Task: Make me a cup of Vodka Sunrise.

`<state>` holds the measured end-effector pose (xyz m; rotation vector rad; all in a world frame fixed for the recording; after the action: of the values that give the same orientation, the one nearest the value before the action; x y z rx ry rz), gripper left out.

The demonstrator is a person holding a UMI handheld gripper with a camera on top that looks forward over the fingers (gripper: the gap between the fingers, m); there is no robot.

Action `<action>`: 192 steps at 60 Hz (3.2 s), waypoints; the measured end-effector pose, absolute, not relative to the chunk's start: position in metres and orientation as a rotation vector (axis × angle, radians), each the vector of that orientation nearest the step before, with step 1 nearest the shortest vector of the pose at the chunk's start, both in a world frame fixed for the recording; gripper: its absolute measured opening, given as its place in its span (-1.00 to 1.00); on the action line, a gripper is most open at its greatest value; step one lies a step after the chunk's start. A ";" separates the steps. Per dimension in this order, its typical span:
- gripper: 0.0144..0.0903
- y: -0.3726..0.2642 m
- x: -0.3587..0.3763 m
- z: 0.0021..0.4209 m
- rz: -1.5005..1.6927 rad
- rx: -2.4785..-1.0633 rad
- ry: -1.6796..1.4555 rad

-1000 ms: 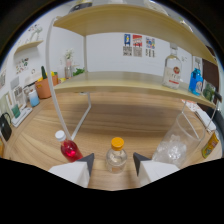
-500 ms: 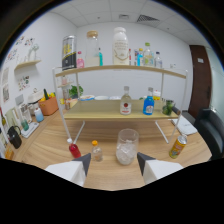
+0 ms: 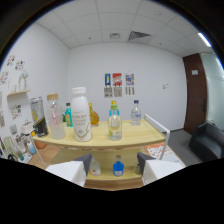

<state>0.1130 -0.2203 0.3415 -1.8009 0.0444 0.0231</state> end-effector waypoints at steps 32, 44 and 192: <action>-0.35 -0.098 0.113 0.369 0.014 -1.805 -0.023; -0.43 -0.099 0.113 0.369 0.020 -1.809 -0.011; -0.46 -0.204 0.086 0.231 -1.004 -1.521 -1.187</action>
<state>0.0862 -0.2044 0.2314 -1.5214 -1.1869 -1.0037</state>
